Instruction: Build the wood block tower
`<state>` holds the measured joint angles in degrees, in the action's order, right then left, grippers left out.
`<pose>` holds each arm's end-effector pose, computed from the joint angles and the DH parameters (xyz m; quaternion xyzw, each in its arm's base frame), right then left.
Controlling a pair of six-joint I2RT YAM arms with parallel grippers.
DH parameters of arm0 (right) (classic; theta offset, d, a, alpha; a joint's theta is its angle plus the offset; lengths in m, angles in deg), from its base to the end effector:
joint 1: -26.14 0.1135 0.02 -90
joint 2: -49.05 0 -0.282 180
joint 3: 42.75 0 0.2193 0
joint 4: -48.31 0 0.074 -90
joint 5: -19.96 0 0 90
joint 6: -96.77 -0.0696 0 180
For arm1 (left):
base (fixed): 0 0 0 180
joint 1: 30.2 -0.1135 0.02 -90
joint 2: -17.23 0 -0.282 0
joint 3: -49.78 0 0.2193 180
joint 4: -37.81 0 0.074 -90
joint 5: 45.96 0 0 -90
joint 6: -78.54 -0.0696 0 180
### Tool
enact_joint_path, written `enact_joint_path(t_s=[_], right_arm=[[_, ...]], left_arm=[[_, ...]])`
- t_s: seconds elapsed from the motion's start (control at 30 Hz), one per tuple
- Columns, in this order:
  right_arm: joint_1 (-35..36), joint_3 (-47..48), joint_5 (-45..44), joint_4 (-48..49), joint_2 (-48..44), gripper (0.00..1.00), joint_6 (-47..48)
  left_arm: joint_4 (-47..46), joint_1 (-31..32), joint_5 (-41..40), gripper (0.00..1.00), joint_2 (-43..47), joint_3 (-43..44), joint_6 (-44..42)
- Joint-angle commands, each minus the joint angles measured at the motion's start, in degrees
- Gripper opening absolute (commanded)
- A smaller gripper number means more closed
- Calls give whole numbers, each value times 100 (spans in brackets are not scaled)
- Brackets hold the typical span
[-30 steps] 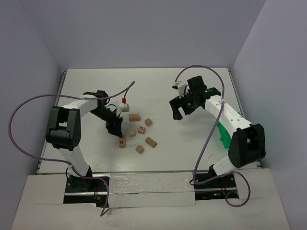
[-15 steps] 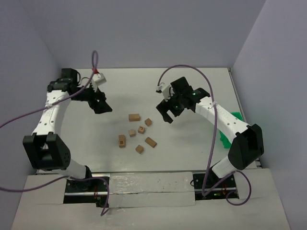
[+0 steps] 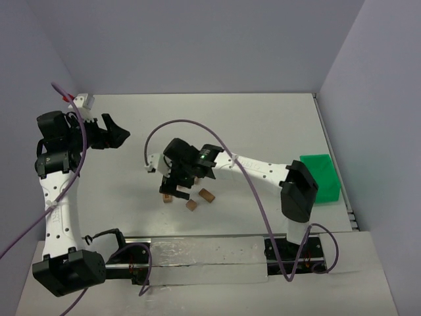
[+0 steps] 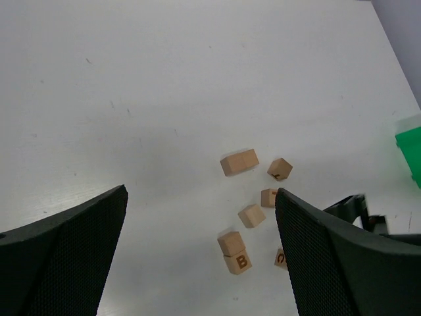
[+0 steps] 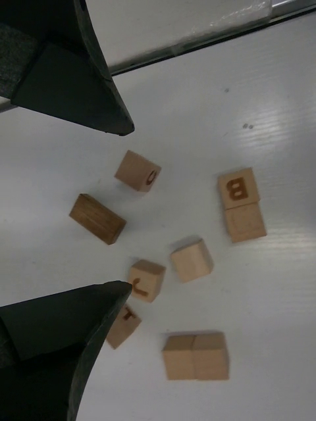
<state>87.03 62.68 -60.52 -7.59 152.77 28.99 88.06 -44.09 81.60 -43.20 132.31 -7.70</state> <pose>0.1795 0.3459 0.2783 -0.6481 0.6927 0.1759 0.2630 0.2023 0.0063 0.3803 0.0389 0.8279 -0.2321 0.5090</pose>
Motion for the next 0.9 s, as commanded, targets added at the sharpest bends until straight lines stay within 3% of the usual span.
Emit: enact_joint_path(t_s=[0.0,0.4,0.87], right_arm=[[264,541,150,492,469,100,432],[424,915,583,776,1403,100,826],[229,749,1290,1012,1609,100,1146]], left_arm=[[-90,-186,229,99,-17,-35,309],[-210,-702,1705,99,-328,75,397],[-335,-694,1701,99,-145,-3,370]])
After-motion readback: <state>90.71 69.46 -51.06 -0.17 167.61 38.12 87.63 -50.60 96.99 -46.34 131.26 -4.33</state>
